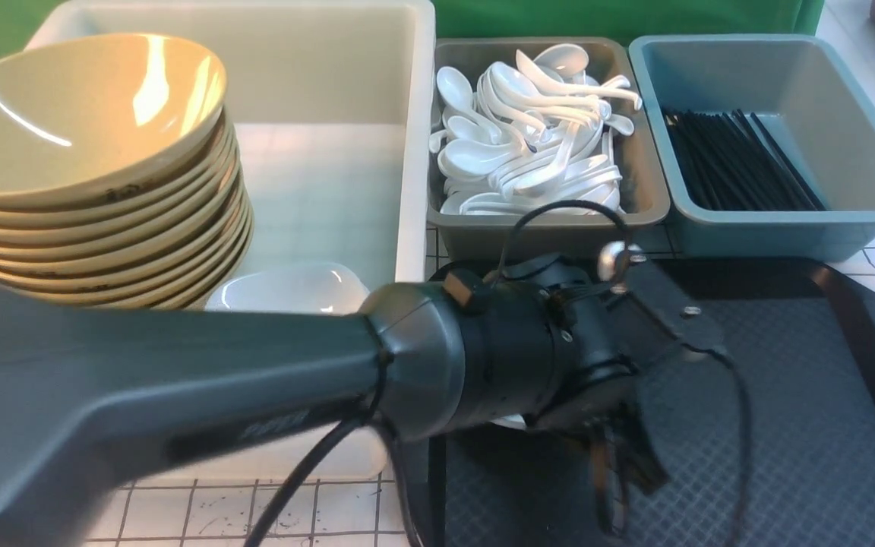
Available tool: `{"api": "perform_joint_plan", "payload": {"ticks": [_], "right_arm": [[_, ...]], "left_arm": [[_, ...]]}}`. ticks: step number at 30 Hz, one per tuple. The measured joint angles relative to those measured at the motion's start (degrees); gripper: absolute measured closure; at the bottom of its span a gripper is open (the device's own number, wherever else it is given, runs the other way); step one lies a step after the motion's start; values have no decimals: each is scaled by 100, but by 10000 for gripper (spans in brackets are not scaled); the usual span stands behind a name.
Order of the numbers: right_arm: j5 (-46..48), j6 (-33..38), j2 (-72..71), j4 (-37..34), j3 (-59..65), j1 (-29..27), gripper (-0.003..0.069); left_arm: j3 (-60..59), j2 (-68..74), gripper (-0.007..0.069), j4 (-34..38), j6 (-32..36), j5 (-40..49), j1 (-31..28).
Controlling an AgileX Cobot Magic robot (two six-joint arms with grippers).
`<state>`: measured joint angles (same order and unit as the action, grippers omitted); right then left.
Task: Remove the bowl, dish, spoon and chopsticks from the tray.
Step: Use the left arm to put the plate into the large storage box on the left
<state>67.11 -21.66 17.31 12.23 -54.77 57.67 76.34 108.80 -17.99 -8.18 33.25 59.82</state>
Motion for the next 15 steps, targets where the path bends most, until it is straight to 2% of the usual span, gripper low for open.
{"api": "perform_joint_plan", "payload": {"ticks": [5, 15], "right_arm": [[0, 17, 0, 151, -34, 0, 613], [-25, 39, 0, 298, -374, 0, 613]], "left_arm": [[-24, -684, 609, 188, -168, -138, 326], [-29, -2156, 609, 156, -168, 43, 346]]}}
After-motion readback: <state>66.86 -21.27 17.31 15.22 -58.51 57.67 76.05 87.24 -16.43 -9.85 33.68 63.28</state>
